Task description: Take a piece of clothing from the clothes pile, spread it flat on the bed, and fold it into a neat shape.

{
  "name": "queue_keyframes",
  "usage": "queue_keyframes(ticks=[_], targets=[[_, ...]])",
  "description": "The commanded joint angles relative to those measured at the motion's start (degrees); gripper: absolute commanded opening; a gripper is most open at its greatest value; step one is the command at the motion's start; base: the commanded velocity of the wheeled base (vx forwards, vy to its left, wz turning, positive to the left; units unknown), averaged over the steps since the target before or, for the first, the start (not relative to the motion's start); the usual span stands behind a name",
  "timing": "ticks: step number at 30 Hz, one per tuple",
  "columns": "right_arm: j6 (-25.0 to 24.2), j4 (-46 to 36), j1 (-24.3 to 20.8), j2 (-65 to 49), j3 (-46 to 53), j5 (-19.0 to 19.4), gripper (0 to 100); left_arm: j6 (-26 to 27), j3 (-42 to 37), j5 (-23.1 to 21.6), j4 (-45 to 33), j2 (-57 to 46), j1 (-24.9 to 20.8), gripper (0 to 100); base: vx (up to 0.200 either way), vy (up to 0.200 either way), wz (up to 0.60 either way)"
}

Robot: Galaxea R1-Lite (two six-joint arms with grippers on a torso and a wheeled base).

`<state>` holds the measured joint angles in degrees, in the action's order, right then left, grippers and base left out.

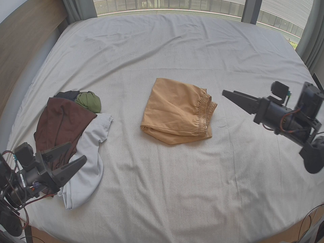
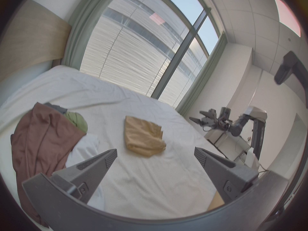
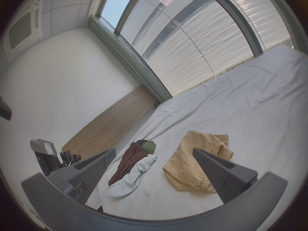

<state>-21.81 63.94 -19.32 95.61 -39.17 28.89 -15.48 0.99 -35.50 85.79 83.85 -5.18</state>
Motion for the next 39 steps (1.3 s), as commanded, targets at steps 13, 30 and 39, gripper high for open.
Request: queue_keyframes(ticks=[13, 30, 39], targets=[[6.6, -11.6, 3.8, -47.7, 27.7, -0.3, 100, -6.0, 0.8, 2.5, -53.0, -61.7, 2.5, 100, 0.000, 0.000, 0.00], [8.0, -47.0, 15.8, -92.2, 34.8, -0.2, 100, -4.1, 0.8, 2.5, -74.5, -78.9, 1.8, 100, 0.000, 0.000, 0.00], [19.8, -53.5, 19.8, -94.9, 39.2, -16.6, 100, 11.3, -1.0, 21.0, -81.0, -79.0, 1.8, 100, 0.000, 0.000, 0.00]])
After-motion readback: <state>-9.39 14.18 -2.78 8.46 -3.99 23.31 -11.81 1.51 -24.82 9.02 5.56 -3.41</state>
